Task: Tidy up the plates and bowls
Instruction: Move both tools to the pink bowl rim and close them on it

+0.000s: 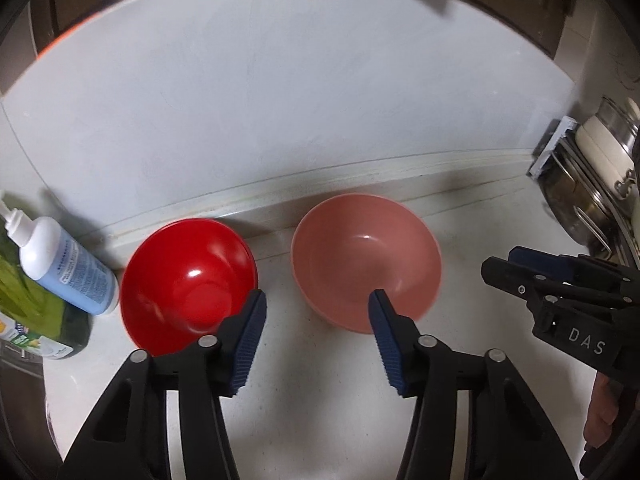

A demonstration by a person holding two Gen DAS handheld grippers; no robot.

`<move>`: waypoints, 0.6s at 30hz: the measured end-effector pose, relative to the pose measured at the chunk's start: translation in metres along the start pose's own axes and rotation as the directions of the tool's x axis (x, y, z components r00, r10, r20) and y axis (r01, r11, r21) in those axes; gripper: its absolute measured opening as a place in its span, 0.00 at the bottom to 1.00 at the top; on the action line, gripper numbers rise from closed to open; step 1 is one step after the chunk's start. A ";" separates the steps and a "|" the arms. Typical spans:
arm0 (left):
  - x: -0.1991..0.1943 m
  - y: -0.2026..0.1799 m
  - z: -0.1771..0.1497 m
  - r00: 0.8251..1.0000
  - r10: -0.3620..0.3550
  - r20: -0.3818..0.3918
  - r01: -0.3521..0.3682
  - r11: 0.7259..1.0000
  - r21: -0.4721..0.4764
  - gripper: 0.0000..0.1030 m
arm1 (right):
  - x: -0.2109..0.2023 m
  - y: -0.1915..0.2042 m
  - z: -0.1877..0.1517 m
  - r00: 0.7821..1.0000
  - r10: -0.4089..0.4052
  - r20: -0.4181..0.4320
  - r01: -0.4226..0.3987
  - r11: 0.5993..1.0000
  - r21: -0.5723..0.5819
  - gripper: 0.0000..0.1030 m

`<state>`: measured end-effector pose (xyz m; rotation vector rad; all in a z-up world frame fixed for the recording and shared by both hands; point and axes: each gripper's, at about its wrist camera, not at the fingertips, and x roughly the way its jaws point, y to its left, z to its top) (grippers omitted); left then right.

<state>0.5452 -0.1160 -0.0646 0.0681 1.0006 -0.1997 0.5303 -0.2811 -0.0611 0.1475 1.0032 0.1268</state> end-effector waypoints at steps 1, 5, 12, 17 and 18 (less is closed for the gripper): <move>0.004 0.002 0.001 1.000 -0.006 -0.006 0.006 1.000 -0.007 0.47 | 0.006 0.000 0.002 1.000 0.004 -0.008 -0.004 1.000 -0.004 0.37; 0.022 0.006 0.004 0.999 -0.023 -0.045 0.021 0.999 -0.030 0.40 | 0.020 0.001 0.006 1.000 0.006 -0.029 -0.006 1.000 -0.007 0.37; 0.042 0.008 0.012 0.997 -0.020 -0.078 0.017 0.999 -0.040 0.33 | 0.044 0.000 0.013 0.997 0.037 -0.067 -0.037 0.999 0.000 0.36; 0.057 0.010 0.018 0.995 -0.017 -0.103 0.012 0.999 -0.043 0.28 | 0.059 -0.002 0.020 0.994 0.051 -0.099 -0.050 0.999 0.013 0.31; 0.059 0.011 0.019 0.994 -0.017 -0.106 0.012 0.999 -0.044 0.27 | 0.061 -0.003 0.020 0.993 0.052 -0.104 -0.051 0.999 0.016 0.31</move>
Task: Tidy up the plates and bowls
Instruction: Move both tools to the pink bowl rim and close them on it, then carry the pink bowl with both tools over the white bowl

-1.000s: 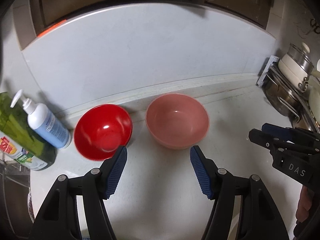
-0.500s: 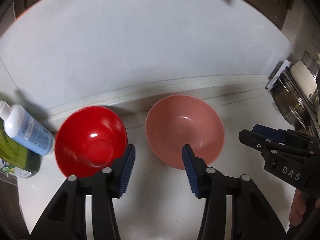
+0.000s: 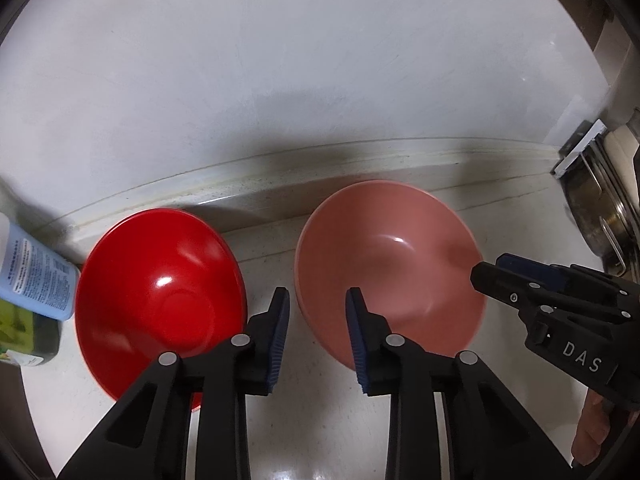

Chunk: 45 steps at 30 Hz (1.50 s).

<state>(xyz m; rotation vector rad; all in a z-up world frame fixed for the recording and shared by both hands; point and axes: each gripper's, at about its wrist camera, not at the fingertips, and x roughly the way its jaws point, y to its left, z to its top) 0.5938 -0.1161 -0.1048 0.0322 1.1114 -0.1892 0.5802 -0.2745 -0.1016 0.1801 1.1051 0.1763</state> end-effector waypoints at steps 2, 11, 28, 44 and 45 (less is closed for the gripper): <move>0.003 0.001 0.002 1.000 0.003 -0.005 -0.003 1.000 0.000 0.26 | 0.005 -0.001 0.002 1.000 -0.002 -0.010 0.002 1.000 0.005 0.30; 0.014 0.003 0.007 1.000 0.013 -0.009 -0.013 1.000 0.003 0.15 | 0.019 -0.006 0.002 0.999 0.011 -0.053 -0.010 1.000 0.021 0.15; -0.011 -0.005 -0.002 1.000 -0.002 0.020 0.002 1.000 0.002 0.10 | 0.003 -0.002 -0.003 0.999 -0.011 -0.030 0.013 0.999 0.045 0.12; -0.089 -0.022 -0.048 0.994 -0.064 0.087 0.062 0.998 0.026 0.10 | -0.072 0.019 -0.039 0.996 -0.055 0.066 0.053 0.998 0.026 0.12; -0.094 -0.023 -0.052 0.994 -0.071 0.089 0.068 0.997 0.030 0.10 | -0.074 0.022 -0.043 0.996 -0.057 0.072 0.055 0.998 0.028 0.12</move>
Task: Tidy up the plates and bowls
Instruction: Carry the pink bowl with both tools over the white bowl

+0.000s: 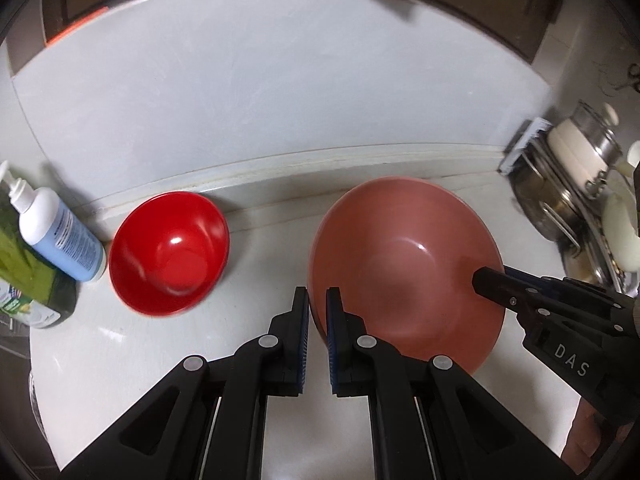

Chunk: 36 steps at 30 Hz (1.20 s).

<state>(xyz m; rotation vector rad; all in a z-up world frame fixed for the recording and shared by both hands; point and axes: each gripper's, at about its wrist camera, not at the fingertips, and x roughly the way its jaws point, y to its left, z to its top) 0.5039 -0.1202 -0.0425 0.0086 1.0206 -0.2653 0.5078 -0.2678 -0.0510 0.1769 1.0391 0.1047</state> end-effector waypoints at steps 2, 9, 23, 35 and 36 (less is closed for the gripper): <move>-0.011 0.000 -0.007 1.000 -0.008 0.006 0.008 1.000 0.005 0.10 | -0.009 0.000 -0.007 1.000 -0.005 0.009 0.005 1.000 0.002 0.12; -0.039 -0.022 -0.035 0.999 -0.050 0.023 0.048 0.998 0.047 0.10 | -0.045 -0.004 -0.039 0.999 -0.022 0.031 0.021 0.999 0.026 0.12; -0.066 -0.062 -0.094 0.994 -0.108 -0.012 0.108 0.986 0.125 0.10 | -0.098 -0.028 -0.117 0.996 -0.081 0.044 0.076 0.993 0.093 0.12; -0.053 -0.072 -0.132 0.990 -0.111 -0.091 0.123 0.983 0.137 0.10 | -0.096 -0.043 -0.169 0.995 -0.093 -0.021 0.095 0.987 0.132 0.12; -0.051 -0.073 -0.135 0.989 -0.111 -0.099 0.124 0.983 0.139 0.10 | -0.095 -0.044 -0.172 0.995 -0.096 -0.029 0.099 0.986 0.135 0.12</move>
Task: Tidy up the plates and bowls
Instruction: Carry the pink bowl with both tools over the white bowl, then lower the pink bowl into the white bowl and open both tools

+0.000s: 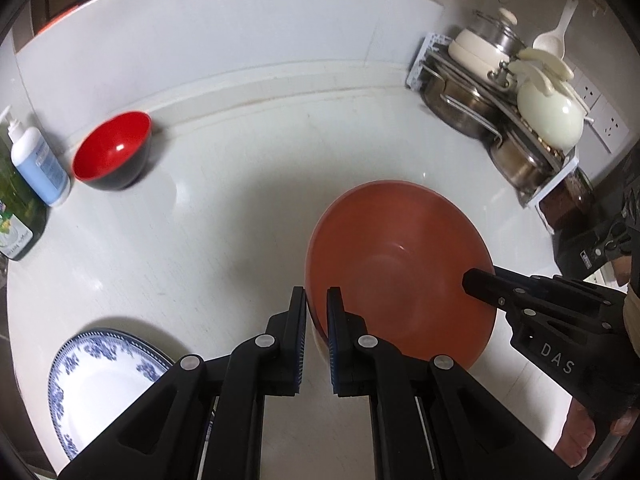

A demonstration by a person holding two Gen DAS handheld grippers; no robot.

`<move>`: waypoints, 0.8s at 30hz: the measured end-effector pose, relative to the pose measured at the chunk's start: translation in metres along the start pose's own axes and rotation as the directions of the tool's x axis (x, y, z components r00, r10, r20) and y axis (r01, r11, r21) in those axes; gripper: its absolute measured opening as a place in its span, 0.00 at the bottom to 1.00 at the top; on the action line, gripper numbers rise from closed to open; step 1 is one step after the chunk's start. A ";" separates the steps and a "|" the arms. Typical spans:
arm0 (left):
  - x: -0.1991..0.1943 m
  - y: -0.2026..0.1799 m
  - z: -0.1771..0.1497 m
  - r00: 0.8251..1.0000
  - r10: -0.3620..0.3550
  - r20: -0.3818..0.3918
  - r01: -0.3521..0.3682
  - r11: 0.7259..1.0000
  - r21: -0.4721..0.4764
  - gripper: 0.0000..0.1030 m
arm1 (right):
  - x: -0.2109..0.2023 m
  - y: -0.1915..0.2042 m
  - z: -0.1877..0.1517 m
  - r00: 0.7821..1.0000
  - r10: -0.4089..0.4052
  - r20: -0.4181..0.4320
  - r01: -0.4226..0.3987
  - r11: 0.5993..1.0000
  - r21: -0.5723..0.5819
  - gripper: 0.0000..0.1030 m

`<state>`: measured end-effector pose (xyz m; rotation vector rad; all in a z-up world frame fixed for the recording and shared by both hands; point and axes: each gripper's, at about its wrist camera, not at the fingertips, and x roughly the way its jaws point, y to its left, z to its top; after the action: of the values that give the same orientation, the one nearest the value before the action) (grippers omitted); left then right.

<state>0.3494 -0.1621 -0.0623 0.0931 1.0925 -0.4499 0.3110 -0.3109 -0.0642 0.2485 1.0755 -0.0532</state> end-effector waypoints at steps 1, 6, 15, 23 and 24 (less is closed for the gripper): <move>0.002 -0.001 -0.002 1.000 0.001 -0.005 -0.001 1.000 0.003 0.10 | 0.000 -0.001 -0.002 1.000 -0.001 -0.004 0.001 1.000 0.000 0.12; 0.010 -0.005 -0.009 1.000 0.003 -0.028 -0.003 1.000 0.006 0.10 | 0.006 -0.007 -0.011 1.000 -0.013 -0.026 0.013 1.000 0.001 0.12; 0.023 -0.006 -0.014 0.998 0.002 -0.064 -0.002 1.000 -0.002 0.10 | 0.015 -0.014 -0.022 0.998 -0.014 -0.060 0.014 1.000 -0.001 0.12; 0.032 -0.008 -0.019 0.997 0.014 -0.082 -0.014 1.000 0.003 0.12 | 0.021 -0.016 -0.023 0.998 -0.007 -0.070 0.007 1.000 -0.003 0.13; 0.033 -0.008 -0.020 0.996 0.012 -0.087 -0.012 1.000 0.001 0.12 | 0.022 -0.017 -0.023 0.997 -0.006 -0.072 0.006 1.000 -0.001 0.13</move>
<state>0.3421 -0.1734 -0.0989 0.1206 1.1763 -0.4392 0.2987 -0.3200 -0.0969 0.2478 1.1477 -0.0489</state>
